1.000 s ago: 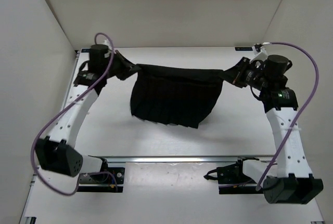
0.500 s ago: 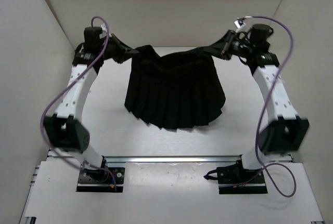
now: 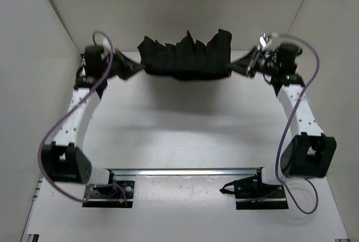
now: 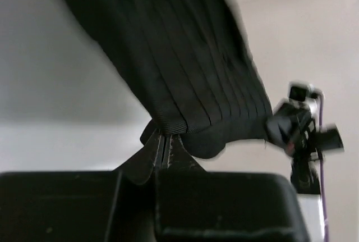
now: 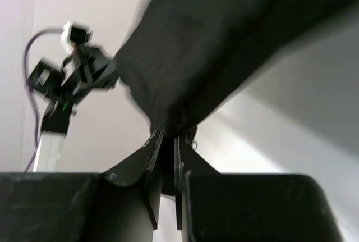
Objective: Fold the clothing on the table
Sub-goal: Flatten the skirt out, then fold the skirt
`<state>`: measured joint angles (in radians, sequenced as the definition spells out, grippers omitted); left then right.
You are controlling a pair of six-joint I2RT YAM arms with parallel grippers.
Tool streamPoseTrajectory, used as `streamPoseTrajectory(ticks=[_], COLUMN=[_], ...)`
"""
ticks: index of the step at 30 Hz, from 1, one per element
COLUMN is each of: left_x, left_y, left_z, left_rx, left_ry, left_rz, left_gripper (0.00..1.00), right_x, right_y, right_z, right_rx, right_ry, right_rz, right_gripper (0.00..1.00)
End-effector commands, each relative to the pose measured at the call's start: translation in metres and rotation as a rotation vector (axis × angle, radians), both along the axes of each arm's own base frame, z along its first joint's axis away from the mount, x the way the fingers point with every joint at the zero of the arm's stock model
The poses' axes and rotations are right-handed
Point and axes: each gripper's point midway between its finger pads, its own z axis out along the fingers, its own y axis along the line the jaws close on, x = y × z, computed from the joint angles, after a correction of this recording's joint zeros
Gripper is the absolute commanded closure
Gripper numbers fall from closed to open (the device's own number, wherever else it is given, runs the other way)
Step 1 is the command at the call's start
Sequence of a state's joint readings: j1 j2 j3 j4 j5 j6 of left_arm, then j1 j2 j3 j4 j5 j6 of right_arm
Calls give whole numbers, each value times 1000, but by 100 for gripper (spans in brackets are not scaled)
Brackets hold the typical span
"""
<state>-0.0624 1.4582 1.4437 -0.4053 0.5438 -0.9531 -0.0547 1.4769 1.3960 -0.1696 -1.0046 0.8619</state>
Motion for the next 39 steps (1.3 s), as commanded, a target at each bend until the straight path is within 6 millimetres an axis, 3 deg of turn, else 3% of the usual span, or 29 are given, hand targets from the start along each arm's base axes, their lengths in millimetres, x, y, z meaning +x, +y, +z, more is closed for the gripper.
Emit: streamPoseTrajectory(ticks=[1, 2, 3, 4, 5, 6, 8, 13, 16, 22, 26, 29, 33, 36, 39], left_x=[-53, -68, -94, -117, -140, -153, -177, -193, -187, -174, -169, -172, -172, -174, -172], left_y=[-7, -11, -13, -14, -16, -23, -20, -12, -12, -32, -48, -51, -55, -57, -58], left_z=[-115, -142, -176, -210, -236, -245, -269, -282, -288, -283, -284, -296, -304, -314, -322], left_rx=[68, 115, 159, 175, 191, 195, 235, 368, 396, 429, 434, 473, 497, 517, 509], left_ry=[170, 208, 268, 340, 398, 414, 467, 495, 482, 436, 435, 463, 492, 511, 530], left_rz=[-39, -59, -81, -103, -132, -172, -194, -202, -171, -165, -178, -187, -192, -201, -205], left_gripper=[99, 97, 89, 74, 69, 64, 54, 46, 45, 44, 44, 44, 46, 49, 61], right_x=[-32, -39, -58, -75, -79, -96, -111, -138, -150, -158, -167, -170, -181, -175, -164], right_y=[-16, -22, -23, -25, -31, -30, -47, -48, -50, -72, -76, -70, -59, -50, -50], right_z=[-101, -124, -150, -178, -194, -213, -244, -268, -291, -298, -311, -321, -333, -336, -338], right_rx=[20, -16, -46, -97, -154, -219, -424, -549, -639, -753, -758, -743, -722, -729, -746], right_ry=[218, 257, 308, 369, 410, 463, 531, 579, 618, 636, 673, 670, 706, 681, 661], right_rz=[-31, -64, -59, -68, -104, -85, -163, -165, -167, -273, -250, -229, -183, -158, -155], right_gripper=[100, 100, 99, 91, 77, 72, 53, 44, 43, 44, 44, 45, 51, 51, 59])
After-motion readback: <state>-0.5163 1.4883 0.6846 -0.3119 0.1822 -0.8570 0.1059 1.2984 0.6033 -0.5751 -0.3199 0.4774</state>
